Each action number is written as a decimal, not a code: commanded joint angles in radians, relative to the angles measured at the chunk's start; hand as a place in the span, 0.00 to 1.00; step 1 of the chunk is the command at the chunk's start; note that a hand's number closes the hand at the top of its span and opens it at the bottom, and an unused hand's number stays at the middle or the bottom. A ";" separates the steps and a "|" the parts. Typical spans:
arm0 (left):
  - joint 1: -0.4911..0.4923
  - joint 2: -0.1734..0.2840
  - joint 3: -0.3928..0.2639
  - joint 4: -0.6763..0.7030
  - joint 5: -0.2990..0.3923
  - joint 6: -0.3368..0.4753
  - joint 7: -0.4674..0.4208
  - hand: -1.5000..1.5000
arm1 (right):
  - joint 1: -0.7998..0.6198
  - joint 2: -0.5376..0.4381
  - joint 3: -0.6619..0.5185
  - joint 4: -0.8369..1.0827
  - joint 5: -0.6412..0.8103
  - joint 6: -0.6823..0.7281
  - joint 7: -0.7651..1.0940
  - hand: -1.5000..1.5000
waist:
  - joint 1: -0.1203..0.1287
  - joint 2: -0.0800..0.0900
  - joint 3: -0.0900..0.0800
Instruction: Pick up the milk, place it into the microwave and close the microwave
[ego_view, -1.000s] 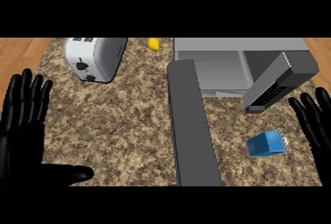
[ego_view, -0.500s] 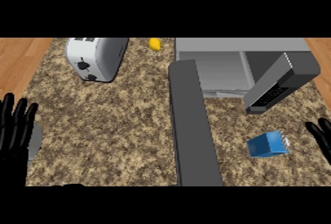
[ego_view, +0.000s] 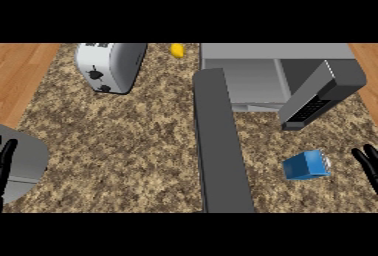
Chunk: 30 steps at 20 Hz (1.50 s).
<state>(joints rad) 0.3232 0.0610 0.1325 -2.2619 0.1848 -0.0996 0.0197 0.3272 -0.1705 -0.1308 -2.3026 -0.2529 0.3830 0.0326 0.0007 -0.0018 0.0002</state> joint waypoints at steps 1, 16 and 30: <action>0.095 0.017 0.086 -0.007 0.103 -0.096 -0.075 0.00 | -0.046 -0.021 -0.062 0.092 -0.021 0.029 -0.010 0.00 | 0.007 0.000 0.000; 0.191 -0.015 0.158 -0.101 0.151 -0.186 -0.022 0.00 | -0.061 0.061 -0.080 0.490 0.251 0.033 -0.321 0.00 | 0.005 0.000 0.000; 0.169 -0.031 0.255 -0.111 0.223 -0.234 0.016 0.00 | -0.268 -0.054 -0.190 1.035 0.316 0.051 -0.606 0.00 | 0.008 0.002 0.000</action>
<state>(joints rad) 0.4948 0.0208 0.3486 -2.3489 0.3633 -0.3217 0.0022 0.1240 -0.2049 -0.3134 -1.4142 0.0400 0.4307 -0.5077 0.0070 -0.0004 0.0004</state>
